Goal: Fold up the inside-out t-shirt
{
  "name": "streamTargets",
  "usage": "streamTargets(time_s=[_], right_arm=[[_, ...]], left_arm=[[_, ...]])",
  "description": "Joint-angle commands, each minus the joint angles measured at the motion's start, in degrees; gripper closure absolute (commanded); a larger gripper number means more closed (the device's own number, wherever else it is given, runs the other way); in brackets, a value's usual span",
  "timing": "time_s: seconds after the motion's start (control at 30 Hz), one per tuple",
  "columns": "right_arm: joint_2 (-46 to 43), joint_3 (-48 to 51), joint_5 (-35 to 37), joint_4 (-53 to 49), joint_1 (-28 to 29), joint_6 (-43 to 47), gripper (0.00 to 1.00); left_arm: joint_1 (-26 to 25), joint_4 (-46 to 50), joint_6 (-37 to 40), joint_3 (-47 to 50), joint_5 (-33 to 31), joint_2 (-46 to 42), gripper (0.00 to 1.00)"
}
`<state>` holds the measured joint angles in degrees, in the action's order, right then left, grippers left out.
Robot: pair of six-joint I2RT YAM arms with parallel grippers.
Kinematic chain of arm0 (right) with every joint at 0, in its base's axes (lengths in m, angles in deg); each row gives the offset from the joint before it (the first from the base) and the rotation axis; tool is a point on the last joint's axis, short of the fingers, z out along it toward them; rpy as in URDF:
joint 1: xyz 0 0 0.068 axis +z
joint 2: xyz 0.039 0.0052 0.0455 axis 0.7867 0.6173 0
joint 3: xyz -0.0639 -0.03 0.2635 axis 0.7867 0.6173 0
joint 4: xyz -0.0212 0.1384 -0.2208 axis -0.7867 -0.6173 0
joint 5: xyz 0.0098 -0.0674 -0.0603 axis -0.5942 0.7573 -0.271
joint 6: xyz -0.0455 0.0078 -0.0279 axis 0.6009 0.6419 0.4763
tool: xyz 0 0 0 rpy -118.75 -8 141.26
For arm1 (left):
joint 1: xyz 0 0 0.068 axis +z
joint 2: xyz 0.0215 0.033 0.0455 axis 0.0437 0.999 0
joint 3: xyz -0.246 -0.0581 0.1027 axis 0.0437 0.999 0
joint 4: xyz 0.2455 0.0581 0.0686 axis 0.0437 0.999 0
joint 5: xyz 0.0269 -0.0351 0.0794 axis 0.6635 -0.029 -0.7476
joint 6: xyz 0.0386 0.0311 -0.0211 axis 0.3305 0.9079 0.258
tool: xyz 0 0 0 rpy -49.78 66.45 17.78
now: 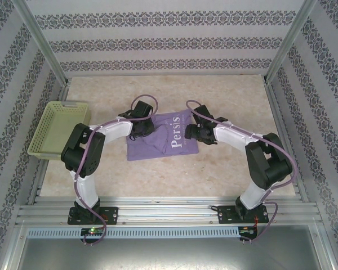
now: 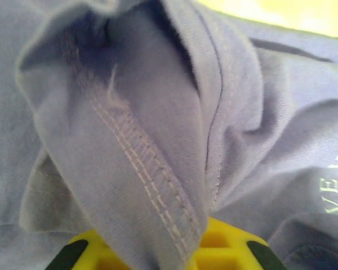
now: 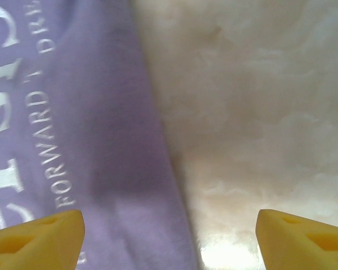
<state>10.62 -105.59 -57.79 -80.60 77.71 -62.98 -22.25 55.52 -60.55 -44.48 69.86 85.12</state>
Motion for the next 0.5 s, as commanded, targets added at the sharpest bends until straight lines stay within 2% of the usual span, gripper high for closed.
streamTargets(time_s=[0.0,0.1,0.2,0.47], right_arm=[[2.6,0.8,-5.9,4.7,-1.7,-0.7,0.22],[5.1,-0.4,-8.2,5.8,-2.3,-0.4,0.25],[7.6,-2.2,-9.7,5.5,-2.2,0.3,0.29],[8.7,-3.8,-10.2,5.3,-0.7,0.9,0.6]], left_arm=[[-0.4,-0.1,1.8,-1.1,-1.3,-4.1,0.95],[-0.6,-0.2,2.1,-0.8,-0.9,-5.7,1.0],[-0.7,-0.7,2.3,-0.1,-0.7,-7.6,1.0],[-0.8,-0.4,3.1,0.0,0.4,-11.3,1.0]])
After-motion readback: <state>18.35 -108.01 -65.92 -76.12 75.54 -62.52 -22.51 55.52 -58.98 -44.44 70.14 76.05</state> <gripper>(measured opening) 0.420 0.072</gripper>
